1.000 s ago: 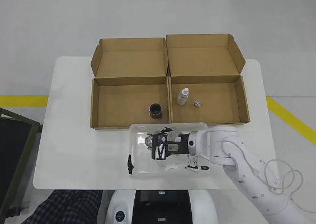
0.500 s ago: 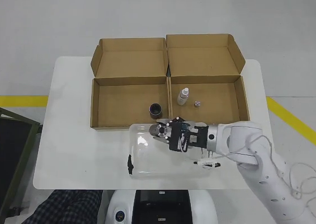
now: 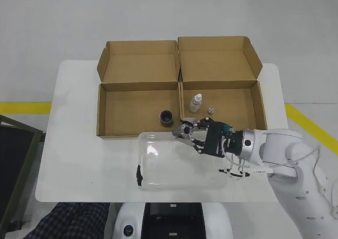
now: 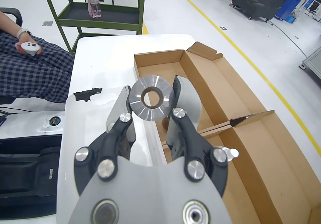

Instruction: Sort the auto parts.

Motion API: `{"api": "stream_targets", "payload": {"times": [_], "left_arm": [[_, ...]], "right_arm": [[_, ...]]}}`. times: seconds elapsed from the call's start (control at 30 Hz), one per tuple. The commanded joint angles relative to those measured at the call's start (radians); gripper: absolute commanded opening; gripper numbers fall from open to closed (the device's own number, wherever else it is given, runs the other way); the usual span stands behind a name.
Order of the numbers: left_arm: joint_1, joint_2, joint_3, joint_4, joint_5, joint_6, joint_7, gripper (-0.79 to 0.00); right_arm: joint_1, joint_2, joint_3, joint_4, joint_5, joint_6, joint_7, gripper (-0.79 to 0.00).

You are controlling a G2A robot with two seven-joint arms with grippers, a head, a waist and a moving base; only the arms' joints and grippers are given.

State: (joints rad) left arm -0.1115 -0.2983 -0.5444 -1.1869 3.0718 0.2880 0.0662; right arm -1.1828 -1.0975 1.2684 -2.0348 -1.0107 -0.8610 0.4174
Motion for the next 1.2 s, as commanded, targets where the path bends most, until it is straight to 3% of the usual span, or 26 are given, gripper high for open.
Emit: {"api": "stream_targets", "payload": {"times": [0.0,0.73,1.17], "left_arm": [[0.000,0.000,0.000,0.000,0.000,0.000,0.000,0.000],[0.000,0.000,0.000,0.000,0.000,0.000,0.000,0.000],[0.000,0.000,0.000,0.000,0.000,0.000,0.000,0.000]], "right_arm": [[-0.007,0.002,0.011,-0.008,0.006,0.002,-0.007,-0.785],[0.004,0.015,0.011,-0.005,0.046,0.021,-0.029,-0.785],[0.129,-0.007,-0.152,0.059,-0.082,0.160,0.030,-0.785]]}}
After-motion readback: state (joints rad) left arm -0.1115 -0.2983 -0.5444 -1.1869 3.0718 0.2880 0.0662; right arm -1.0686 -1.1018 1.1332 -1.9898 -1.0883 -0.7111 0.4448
